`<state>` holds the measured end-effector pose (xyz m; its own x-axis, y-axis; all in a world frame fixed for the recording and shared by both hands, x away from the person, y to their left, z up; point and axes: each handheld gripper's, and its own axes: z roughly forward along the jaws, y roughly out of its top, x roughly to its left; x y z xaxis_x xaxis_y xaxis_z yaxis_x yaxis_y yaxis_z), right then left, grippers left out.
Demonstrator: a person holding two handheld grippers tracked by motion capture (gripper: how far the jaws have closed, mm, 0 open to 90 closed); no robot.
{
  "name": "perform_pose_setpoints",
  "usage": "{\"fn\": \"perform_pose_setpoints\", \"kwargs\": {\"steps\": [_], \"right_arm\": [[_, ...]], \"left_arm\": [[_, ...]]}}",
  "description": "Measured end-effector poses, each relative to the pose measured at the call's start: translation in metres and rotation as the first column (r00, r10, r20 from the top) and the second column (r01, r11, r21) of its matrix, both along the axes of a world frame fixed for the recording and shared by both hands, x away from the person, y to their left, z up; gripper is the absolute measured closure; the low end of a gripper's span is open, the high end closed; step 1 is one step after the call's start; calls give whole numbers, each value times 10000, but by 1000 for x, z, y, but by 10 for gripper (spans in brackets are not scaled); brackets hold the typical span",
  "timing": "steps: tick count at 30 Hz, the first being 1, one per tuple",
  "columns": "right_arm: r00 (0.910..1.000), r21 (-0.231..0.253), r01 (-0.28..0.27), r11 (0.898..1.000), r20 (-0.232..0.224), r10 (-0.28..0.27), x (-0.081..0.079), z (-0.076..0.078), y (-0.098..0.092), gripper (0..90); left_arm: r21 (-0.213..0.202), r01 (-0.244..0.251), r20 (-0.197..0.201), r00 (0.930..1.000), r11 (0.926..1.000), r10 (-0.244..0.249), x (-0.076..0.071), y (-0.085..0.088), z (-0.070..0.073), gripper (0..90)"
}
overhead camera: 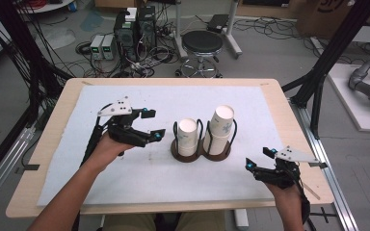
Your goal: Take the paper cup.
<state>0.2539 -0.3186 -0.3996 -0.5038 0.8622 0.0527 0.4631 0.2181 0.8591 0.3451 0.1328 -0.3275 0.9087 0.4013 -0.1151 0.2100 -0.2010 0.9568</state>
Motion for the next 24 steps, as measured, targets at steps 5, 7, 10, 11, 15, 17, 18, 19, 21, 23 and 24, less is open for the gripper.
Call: {"fn": "perform_pose_setpoints", "kwargs": {"steps": [5, 7, 10, 11, 15, 17, 18, 19, 21, 23, 24], "right_arm": [[10000, 19, -32, 10000, 6, 32, 1, 0, 0, 210], [10000, 22, -78, 10000, -3, 78, 1, 0, 1, 210], [10000, 39, -88, 10000, -7, 88, 1, 0, 1, 210], [10000, 30, -93, 10000, -11, 93, 1, 0, 1, 210], [10000, 61, -84, 9999, -33, 84, 2, -1, 0, 210], [10000, 44, -77, 10000, -9, 77, 2, -1, -1, 210], [10000, 45, -64, 10000, -23, 64, 1, -1, -1, 210], [10000, 58, -54, 10000, -38, 54, 1, -1, -1, 210], [10000, 99, -17, 9999, -15, 17, 0, 0, -2, 210], [10000, 112, -18, 9999, 19, 18, 0, 0, -4, 210], [10000, 112, -18, 9999, 19, 18, 0, 0, -4, 210]], "left_arm": [[530, 168, -185, 9997, 9985, -158, 11, -24, -1, 166], [681, 194, -282, 9994, 9975, -175, 16, -34, -2, 166], [861, 217, -330, 9993, 9961, -189, 21, -45, -4, 166], [929, 179, -406, 9991, 9955, -142, 22, -49, -5, 166], [1495, 95, -443, 9990, 9887, -29, 29, -62, -10, 166], [1561, 85, -464, 9989, 9877, -13, 30, -68, -12, 166], [1688, 75, -420, 9991, 9856, -4, 31, -70, -13, 166], [1760, 44, -445, 9990, 9844, 35, 32, -72, -14, 174], [1966, 31, -494, 9988, 9805, 68, 34, -76, -17, 180], [2147, -64, -617, 9979, 9766, 201, 36, -79, -22, 195], [2147, -64, -617, 9979, 9766, 201, 36, -79, -22, 203]]}}
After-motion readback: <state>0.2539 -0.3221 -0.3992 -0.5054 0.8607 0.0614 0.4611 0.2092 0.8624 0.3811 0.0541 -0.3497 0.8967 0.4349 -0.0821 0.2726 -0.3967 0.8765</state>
